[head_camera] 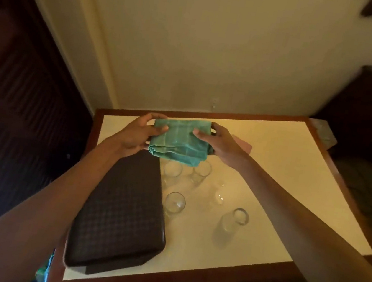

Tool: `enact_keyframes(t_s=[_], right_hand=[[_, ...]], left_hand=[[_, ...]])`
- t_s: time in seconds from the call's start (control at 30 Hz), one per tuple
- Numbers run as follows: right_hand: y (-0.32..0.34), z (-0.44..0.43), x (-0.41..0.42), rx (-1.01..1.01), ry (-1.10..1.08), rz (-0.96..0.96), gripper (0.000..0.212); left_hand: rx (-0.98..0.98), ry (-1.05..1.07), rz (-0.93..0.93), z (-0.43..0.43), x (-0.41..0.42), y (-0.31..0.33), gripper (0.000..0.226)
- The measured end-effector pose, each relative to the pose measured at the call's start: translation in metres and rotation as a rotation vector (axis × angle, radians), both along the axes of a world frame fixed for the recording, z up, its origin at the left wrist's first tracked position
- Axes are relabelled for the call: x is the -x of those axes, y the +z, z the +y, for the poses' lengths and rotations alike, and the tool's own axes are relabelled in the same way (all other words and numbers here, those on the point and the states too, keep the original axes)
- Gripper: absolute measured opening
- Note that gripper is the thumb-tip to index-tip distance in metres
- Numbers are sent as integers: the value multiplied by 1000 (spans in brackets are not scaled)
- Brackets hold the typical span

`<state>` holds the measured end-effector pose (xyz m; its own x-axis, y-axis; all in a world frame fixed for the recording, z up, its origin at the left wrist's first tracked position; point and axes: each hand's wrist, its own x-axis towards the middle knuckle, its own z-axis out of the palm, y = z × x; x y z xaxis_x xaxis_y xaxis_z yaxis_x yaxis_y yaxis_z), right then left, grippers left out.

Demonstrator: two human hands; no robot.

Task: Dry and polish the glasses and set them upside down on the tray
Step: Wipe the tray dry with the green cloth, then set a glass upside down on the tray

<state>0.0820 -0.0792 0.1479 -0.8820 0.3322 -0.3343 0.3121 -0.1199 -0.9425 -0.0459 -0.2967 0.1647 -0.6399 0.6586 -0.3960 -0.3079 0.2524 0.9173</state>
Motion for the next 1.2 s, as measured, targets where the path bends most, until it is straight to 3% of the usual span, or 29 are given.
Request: enact_keyframes(t_s=[0.27,0.53,0.7,0.87,0.97,1.07,1.13,1.2], right_hand=[[-40,138,-81,48,-136,-147,52],[-120,206,-133,-9,-130,-361,51],[-166,212,-143,-144,-130,-429,57],[-194,204,-149,-455,-38,-497,60],[-196,191,-154,-609,-31,-471,58],[-190,175,-158,-577,-34,-405,41],[-181,161,-159,-488,-1,-370,30],[-176,151,-158,-423,55,-354,22]], left_hand=[[132,-14,45,163,-63,-52,57],[421,-56,199,243,-115,-154,56],[538,-75,232,258,-143,-190,54],[633,-216,347,257,-153,-204,62],[547,-265,481,242,-163,-186,49],[390,-323,430,211,-184,-156,31],[407,-503,440,186,-199,-146,45],[524,-723,539,166,-211,-149,75]])
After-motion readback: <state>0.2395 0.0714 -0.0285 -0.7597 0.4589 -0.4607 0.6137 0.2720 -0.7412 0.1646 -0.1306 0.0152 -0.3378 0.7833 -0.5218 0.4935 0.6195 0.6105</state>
